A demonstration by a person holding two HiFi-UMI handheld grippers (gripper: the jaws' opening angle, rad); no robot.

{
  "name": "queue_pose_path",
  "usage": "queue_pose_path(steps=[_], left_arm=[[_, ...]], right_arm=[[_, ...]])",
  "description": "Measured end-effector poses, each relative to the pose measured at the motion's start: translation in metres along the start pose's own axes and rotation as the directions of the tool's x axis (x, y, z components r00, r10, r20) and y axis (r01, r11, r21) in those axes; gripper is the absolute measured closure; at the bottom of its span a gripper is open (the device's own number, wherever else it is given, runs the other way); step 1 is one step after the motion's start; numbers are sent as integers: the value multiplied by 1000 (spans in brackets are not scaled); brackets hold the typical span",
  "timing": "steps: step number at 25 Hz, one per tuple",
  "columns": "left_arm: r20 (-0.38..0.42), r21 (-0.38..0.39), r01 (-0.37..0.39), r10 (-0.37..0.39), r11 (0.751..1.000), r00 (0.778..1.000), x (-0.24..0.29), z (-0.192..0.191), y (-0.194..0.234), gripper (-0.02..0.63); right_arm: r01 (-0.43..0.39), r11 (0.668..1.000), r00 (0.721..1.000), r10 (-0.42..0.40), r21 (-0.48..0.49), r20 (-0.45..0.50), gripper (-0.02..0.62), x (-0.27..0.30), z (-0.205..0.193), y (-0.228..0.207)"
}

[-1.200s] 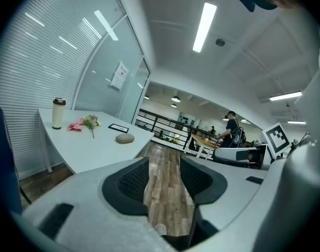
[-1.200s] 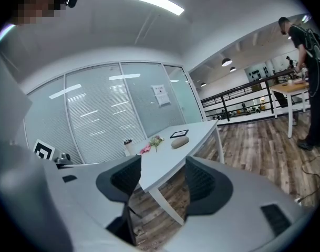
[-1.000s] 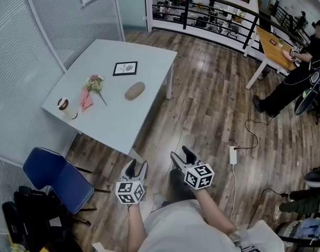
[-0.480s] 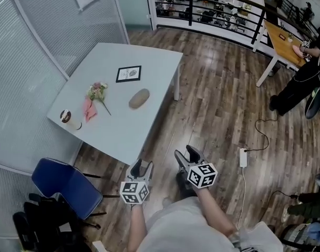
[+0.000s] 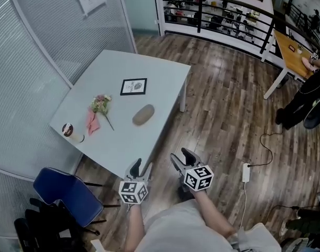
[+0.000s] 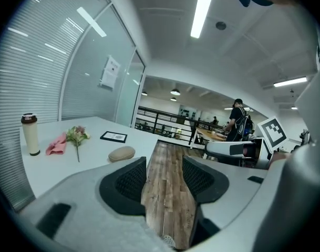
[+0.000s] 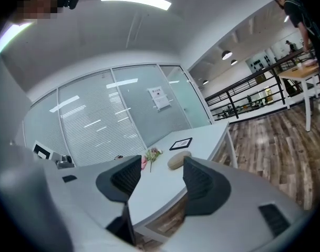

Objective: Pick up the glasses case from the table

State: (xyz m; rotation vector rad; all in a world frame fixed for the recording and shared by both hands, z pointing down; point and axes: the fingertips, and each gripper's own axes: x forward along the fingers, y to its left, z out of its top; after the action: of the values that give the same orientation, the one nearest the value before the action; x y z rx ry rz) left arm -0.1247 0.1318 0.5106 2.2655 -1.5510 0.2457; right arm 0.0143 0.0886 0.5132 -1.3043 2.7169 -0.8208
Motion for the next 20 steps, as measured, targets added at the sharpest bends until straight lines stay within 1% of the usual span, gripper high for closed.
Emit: queue_pose_path(steps=[5, 10, 13, 16, 20], left_arm=[[19, -5, 2, -2, 1000, 1000, 45, 26, 2, 403], [19, 3, 6, -6, 1000, 1000, 86, 43, -7, 403], [13, 7, 7, -7, 1000, 1000, 108, 48, -10, 403], [11, -8, 10, -10, 1000, 1000, 128, 50, -15, 403], [9, -7, 17, -17, 1000, 1000, 152, 52, -19, 403]], right_arm=[[-31, 999, 1000, 31, -25, -5, 351, 25, 26, -20], [-43, 998, 999, 43, -38, -7, 351, 39, 50, -51], [-55, 998, 998, 54, -37, -16, 351, 49, 58, -68], [-64, 997, 998, 63, -39, -29, 351, 56, 64, -85], [-64, 997, 997, 63, -47, -34, 351, 62, 71, -106]])
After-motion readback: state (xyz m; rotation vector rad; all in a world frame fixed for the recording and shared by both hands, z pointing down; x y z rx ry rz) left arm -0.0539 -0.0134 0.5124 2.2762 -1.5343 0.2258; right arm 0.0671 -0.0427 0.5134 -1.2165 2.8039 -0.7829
